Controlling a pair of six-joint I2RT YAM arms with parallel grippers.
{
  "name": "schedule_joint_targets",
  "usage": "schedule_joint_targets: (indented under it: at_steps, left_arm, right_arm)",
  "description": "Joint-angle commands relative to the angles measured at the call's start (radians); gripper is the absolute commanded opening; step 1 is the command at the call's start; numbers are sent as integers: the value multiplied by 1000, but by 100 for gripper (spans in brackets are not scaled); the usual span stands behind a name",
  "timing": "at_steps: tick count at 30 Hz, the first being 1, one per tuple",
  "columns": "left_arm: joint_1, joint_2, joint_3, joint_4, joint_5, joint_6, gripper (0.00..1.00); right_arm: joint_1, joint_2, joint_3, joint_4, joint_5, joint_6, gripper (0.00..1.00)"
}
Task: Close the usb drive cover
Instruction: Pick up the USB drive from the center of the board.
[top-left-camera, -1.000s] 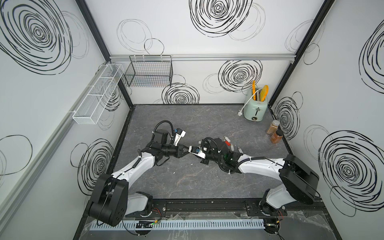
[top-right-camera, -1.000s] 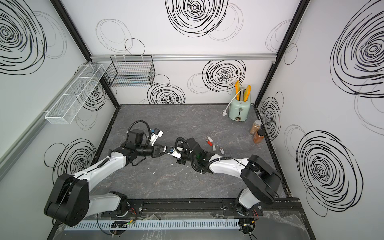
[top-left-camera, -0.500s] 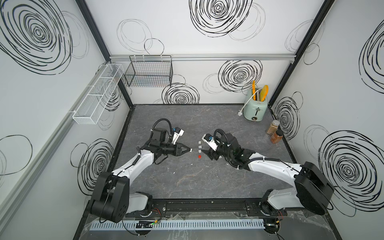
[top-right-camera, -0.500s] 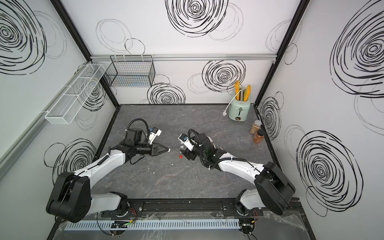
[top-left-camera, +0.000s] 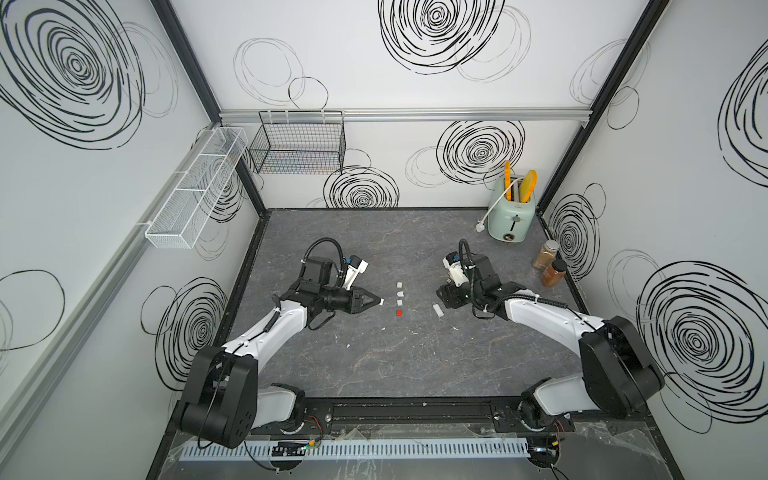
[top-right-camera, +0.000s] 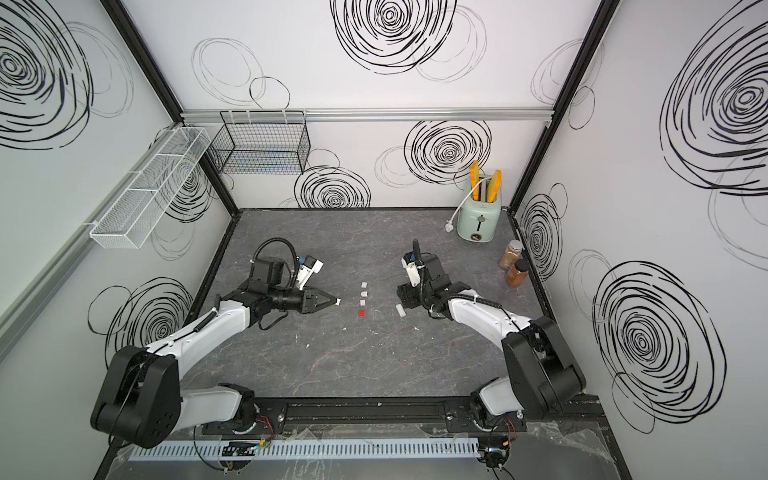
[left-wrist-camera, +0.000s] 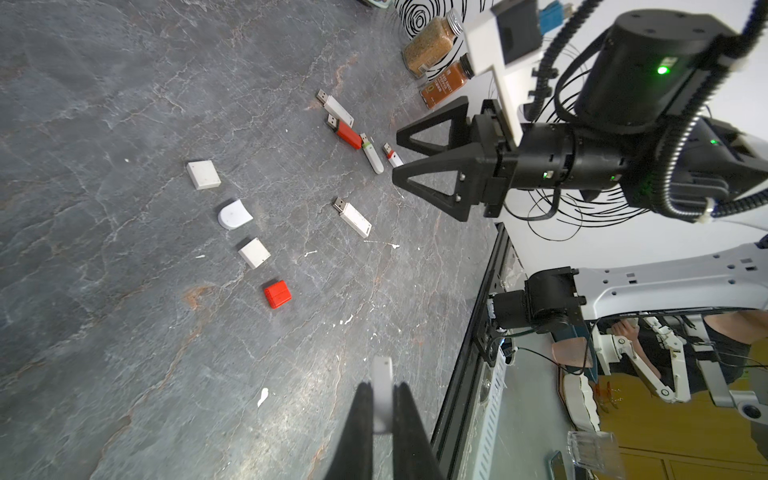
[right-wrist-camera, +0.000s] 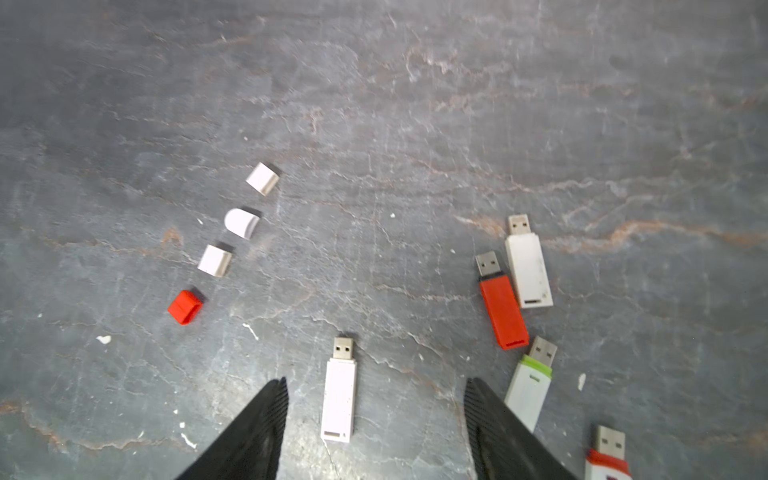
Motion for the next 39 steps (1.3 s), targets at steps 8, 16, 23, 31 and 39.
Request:
schedule_joint_targets:
  at_steps: [8, 16, 23, 31, 39]
  left_arm:
    - [7, -1, 13, -33, 23, 68, 0]
    - [0, 8, 21, -44, 21, 80, 0]
    - [0, 10, 27, -50, 15, 83, 0]
    - [4, 13, 35, -62, 7, 83, 0]
    - [10, 13, 36, -66, -1, 86, 0]
  right_arm:
    - [-132, 144, 114, -120, 50, 73, 64]
    - [-153, 211, 151, -143, 110, 132, 58]
    - [-153, 266, 184, -152, 141, 170, 51]
    - [-151, 312, 204, -173, 152, 180, 43]
    - [-115, 343, 209, -223, 184, 185, 40]
